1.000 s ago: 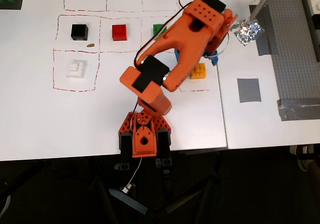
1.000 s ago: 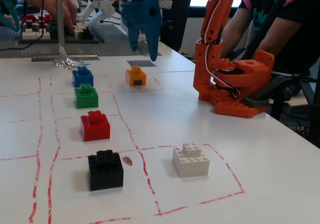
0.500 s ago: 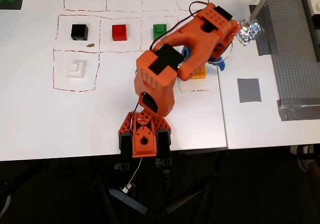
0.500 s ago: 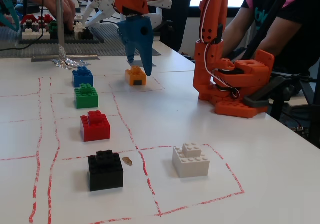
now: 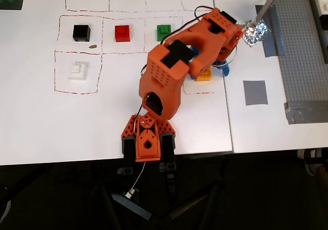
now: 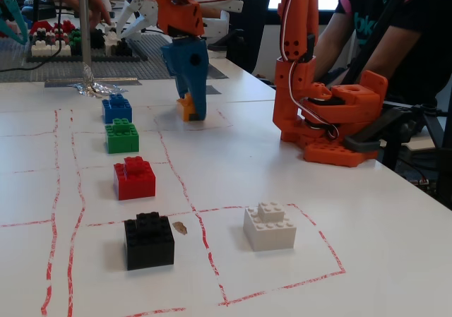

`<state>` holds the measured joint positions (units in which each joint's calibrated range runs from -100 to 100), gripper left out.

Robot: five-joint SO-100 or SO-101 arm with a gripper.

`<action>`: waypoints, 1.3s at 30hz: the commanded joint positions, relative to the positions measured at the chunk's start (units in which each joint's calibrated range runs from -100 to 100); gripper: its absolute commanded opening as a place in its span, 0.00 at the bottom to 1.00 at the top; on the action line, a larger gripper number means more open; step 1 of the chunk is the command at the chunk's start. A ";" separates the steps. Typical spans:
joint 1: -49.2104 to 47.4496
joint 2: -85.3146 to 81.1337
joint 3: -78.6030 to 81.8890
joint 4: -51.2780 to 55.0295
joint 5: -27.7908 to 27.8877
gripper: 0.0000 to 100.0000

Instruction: Grab the block and put it in the grey marker

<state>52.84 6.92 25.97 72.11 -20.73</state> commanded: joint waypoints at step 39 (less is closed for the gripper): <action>0.58 -1.62 -29.96 18.75 23.79 0.00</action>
<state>51.55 13.79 -0.45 89.71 -2.27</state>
